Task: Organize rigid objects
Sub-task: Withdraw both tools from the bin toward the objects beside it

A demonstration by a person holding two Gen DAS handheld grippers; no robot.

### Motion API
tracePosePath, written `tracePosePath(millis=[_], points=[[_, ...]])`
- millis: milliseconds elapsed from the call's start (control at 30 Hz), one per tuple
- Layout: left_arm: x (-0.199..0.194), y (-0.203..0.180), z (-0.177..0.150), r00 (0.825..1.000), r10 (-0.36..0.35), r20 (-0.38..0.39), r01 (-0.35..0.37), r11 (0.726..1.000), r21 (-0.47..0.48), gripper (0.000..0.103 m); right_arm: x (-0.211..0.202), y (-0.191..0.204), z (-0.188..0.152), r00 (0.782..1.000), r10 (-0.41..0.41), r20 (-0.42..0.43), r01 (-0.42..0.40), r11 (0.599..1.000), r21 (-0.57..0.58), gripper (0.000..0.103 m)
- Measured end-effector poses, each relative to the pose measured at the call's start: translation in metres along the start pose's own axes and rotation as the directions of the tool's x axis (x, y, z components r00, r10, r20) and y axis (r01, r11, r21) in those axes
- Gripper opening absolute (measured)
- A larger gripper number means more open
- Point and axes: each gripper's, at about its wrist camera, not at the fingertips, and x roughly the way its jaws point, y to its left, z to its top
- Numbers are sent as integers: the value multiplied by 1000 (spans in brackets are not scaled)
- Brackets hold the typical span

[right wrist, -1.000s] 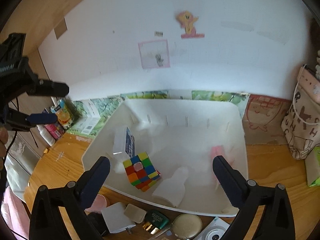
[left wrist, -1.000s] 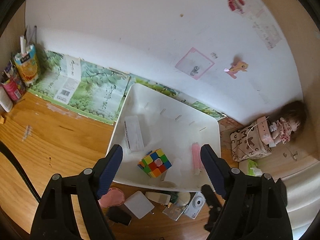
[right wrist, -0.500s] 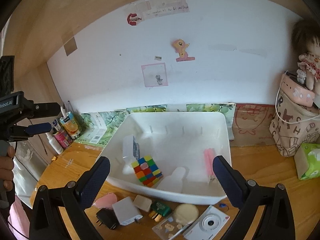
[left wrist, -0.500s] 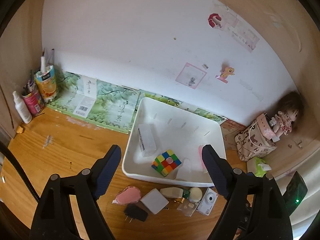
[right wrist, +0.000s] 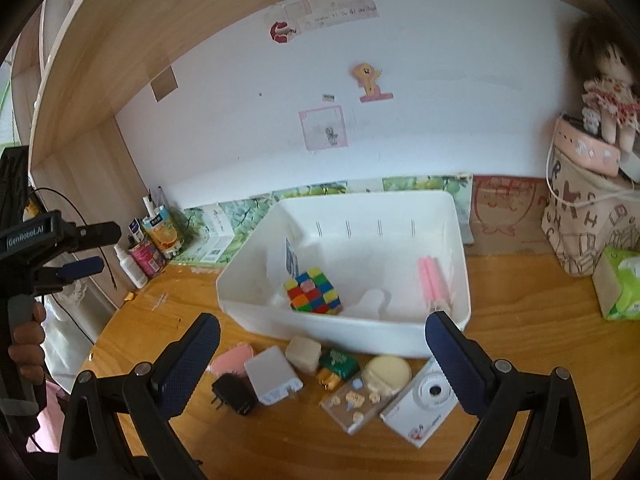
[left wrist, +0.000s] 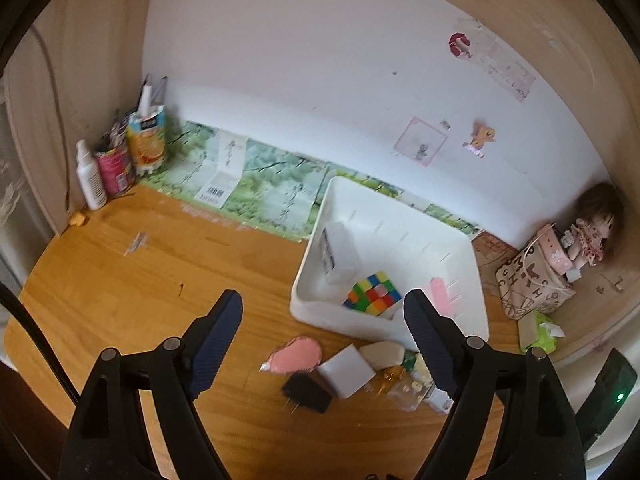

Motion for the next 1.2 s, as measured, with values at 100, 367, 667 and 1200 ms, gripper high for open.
tracePosePath(millis=[100,367,667,1200], points=[[-1,5,-17,1000,18,-18,-18,1000,-8,85,-2,-4,-8,999,23,-29,-22,999,23,103],[9,16,-53,987,118,-106,-123,991,-46,85,-2,-13,-30,991,66,-118,-59,996,63,103],[26,8,-84,973,149,-174,-163,984,-67,85,2,-35,-52,973,88,-214,-63,991,120,103],[80,-20,-98,924,164,-346,-178,984,-10,85,21,-83,-59,947,111,-300,-39,970,238,103]])
